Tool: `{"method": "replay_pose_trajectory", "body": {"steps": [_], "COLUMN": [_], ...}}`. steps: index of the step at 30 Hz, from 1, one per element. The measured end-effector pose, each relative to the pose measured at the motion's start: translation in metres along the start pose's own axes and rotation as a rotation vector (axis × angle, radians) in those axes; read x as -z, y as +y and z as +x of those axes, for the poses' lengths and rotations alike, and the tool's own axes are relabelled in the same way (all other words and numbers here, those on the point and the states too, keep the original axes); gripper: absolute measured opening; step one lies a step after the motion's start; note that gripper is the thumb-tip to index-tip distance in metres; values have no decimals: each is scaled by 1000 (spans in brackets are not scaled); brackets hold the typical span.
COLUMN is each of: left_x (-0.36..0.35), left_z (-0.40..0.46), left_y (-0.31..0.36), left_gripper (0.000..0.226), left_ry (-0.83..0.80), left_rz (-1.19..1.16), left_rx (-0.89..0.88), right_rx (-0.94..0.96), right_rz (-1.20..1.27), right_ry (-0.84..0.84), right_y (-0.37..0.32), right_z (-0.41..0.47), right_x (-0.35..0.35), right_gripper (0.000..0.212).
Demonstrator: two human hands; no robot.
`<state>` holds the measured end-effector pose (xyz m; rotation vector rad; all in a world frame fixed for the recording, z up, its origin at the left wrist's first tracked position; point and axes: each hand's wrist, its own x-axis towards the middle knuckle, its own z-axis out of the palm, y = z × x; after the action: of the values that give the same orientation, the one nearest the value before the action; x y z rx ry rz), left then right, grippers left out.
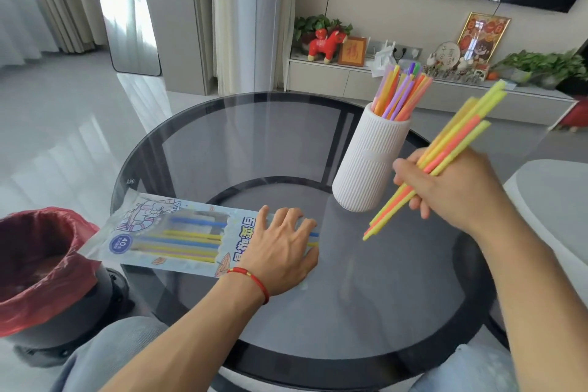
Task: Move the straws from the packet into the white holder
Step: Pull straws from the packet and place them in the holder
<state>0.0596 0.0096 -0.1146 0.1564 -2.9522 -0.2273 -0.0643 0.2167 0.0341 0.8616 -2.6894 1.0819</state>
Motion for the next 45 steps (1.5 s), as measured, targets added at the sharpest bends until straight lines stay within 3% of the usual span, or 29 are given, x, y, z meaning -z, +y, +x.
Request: {"method": "replay_pose_trajectory", "body": {"steps": [4, 8, 11, 15, 21, 25, 31, 36, 41, 45], "left_x": [0, 0, 0, 2, 12, 14, 15, 13, 13, 13], "left_z": [-1, 0, 0, 1, 3, 4, 4, 3, 4, 4], "left_y": [0, -1, 0, 2, 6, 4, 1, 0, -1, -2], "left_gripper": [46, 45, 46, 44, 41, 36, 34, 34, 33, 32], "left_ry": [3, -1, 10, 33, 157, 207, 247, 255, 250, 259], "left_rz": [-9, -18, -41, -95, -269, -342, -391, -406, -403, -417], "left_rx": [-2, 3, 12, 14, 3, 23, 55, 74, 86, 91], "right_rx": [-104, -119, -140, -211, -178, -86, -26, -18, -52, 57], "right_rz": [-10, 30, 150, 530, 867, 720, 337, 8, 0, 31], "right_ry": [-144, -161, -69, 76, 382, 459, 416, 264, 213, 354], "right_y": [15, 40, 49, 43, 14, -6, -24, -39, -53, -62], "right_z": [-6, -24, -26, -15, 31, 61, 90, 97, 97, 93], "right_x": [-45, -67, -63, -45, -4, 14, 17, 7, 10, 21], "right_gripper": [30, 34, 33, 30, 25, 24, 20, 40, 47, 44]}}
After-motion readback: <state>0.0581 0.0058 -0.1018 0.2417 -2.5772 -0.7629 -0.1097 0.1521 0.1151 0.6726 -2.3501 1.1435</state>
